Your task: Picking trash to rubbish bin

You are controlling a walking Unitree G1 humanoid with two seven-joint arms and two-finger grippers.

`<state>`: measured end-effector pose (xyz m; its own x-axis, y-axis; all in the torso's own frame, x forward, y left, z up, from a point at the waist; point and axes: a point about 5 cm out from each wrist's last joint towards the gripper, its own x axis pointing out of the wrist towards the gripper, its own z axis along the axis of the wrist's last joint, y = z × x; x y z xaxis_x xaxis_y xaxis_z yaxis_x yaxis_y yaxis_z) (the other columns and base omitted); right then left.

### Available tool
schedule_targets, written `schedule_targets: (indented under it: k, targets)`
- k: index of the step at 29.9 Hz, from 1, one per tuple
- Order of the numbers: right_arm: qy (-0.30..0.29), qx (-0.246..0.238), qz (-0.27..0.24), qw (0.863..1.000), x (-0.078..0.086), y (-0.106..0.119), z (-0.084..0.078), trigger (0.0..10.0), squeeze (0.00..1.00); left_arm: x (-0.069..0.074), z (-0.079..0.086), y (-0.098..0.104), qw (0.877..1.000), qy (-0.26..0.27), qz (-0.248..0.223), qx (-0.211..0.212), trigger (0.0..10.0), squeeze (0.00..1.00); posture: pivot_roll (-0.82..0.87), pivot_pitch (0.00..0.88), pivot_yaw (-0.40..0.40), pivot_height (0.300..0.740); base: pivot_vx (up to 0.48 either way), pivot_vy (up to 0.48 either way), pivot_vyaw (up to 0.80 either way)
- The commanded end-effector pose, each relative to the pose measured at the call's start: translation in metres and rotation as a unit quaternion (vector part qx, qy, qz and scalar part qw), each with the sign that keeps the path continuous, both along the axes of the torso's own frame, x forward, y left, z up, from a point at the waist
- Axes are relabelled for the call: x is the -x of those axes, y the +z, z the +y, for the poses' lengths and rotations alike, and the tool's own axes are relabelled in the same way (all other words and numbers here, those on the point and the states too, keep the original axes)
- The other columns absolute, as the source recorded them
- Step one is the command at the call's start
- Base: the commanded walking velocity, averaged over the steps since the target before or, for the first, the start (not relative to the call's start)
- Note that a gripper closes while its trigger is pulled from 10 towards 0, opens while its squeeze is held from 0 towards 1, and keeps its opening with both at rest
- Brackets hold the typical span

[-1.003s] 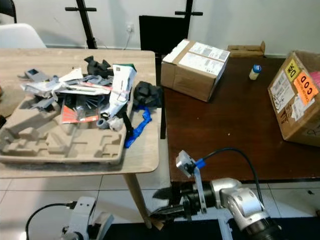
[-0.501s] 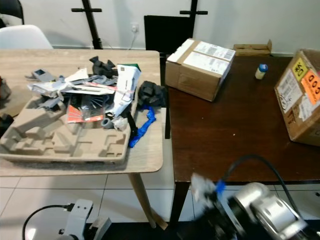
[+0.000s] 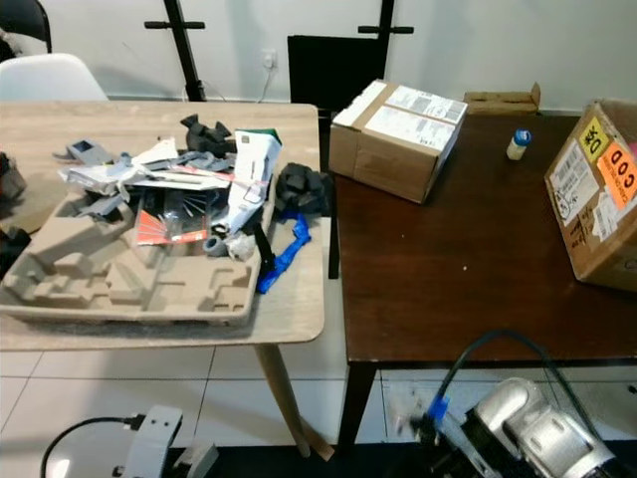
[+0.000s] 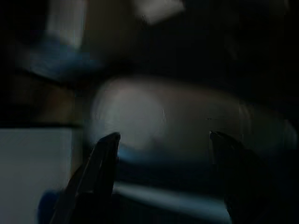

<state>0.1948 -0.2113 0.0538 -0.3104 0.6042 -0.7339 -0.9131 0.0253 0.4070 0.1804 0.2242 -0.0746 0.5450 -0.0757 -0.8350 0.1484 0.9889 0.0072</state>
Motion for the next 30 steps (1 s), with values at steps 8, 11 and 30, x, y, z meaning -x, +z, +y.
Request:
schedule_targets:
  k: [8, 11, 30]
  targets:
    - [-0.094, 0.150, -0.028, 0.984, 0.011, -0.065, -0.021, 10.0, 0.00, 0.010, 0.004, -0.006, 1.000, 0.005, 0.018, -0.016, 0.0, 0.00, -0.02, 0.112, 0.016, 0.740, 0.000, 0.000, 0.00]
    - [-0.104, 0.159, -0.041, 0.981, 0.010, -0.069, -0.022, 10.0, 0.00, 0.010, 0.004, -0.006, 1.000, 0.005, 0.019, -0.018, 0.0, 0.00, -0.02, 0.112, 0.016, 0.740, 0.000, 0.000, 0.00]
    - [-0.373, 0.295, -0.161, 0.865, 0.037, -0.138, -0.019, 10.0, 0.00, 0.016, -0.001, -0.012, 0.997, 0.050, 0.034, -0.040, 0.0, 0.00, -0.02, 0.099, 0.018, 0.740, 0.000, 0.000, 0.00]
